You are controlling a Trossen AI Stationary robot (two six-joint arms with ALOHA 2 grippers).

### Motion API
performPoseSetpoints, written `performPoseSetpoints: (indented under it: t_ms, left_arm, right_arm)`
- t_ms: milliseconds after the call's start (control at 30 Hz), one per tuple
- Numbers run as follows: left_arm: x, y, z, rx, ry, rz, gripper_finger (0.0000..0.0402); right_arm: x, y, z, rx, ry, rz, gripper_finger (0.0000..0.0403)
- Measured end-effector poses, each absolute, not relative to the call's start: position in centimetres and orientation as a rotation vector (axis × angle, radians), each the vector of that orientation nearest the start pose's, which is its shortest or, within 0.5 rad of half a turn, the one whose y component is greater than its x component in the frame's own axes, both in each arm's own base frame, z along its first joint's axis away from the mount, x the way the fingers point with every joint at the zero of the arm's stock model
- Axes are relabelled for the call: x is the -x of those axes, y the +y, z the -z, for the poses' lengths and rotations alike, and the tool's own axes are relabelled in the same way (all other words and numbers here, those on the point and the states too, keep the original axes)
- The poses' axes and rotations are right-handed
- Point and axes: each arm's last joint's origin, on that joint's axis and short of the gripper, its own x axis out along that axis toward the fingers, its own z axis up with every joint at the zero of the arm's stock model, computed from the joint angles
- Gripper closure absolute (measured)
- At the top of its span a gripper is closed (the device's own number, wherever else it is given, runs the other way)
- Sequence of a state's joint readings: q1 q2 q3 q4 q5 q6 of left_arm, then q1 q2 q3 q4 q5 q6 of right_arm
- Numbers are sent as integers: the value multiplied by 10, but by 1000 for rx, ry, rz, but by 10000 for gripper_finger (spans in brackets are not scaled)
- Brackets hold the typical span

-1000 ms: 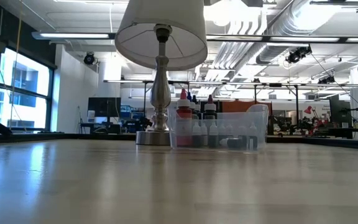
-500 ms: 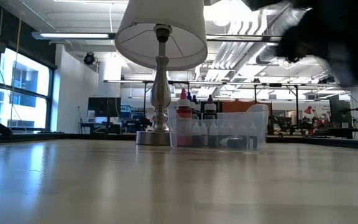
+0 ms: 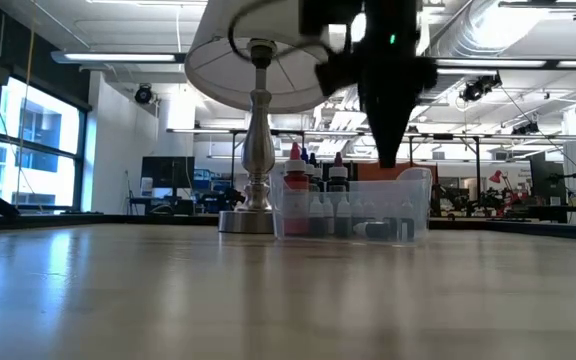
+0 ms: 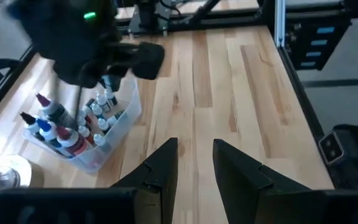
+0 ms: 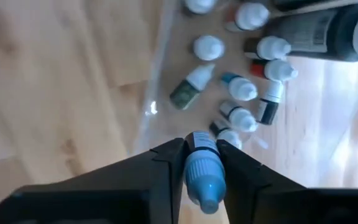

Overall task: Pick & Place food coloring
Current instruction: Put the small red food coloring bottle into the transparent bin, then return to Home Position

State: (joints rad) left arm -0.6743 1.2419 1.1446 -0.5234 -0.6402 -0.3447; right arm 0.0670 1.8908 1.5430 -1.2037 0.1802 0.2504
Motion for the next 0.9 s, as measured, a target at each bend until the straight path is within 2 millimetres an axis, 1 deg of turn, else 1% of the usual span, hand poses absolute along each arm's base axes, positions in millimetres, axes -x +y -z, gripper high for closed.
performPoseSetpoints:
  t_ms: [67,167,400,533,633,733,800,900]
  left_arm:
    - [-212,-147,-335,-50,499,-50,302]
    - [-212,-147,-335,-52,502,-51,302]
    - [-212,-147,-335,-52,501,-52,302]
    - [-212,-147,-335,-52,501,-52,302]
    - [-212,-147,-335,-52,501,-52,302]
    - [-212,-147,-335,-53,499,-57,302]
    - [-212,-147,-335,-54,498,-59,302]
    - [-212,-147,-335,-60,497,-65,302]
  right_arm:
    - [-355,5,-218,-55,1514,261,332]
    - [-352,-6,-199,-96,1517,214,333]
    - [-340,-13,-167,-74,1543,182,306]
    - [-339,-14,-157,-77,1498,155,302]
    - [-340,-17,-156,-90,1486,140,300]
    - [-342,-18,-162,-82,1500,152,292]
    - [-345,-18,-171,-71,1523,154,286]
    - [-349,-17,-195,-71,1553,157,276]
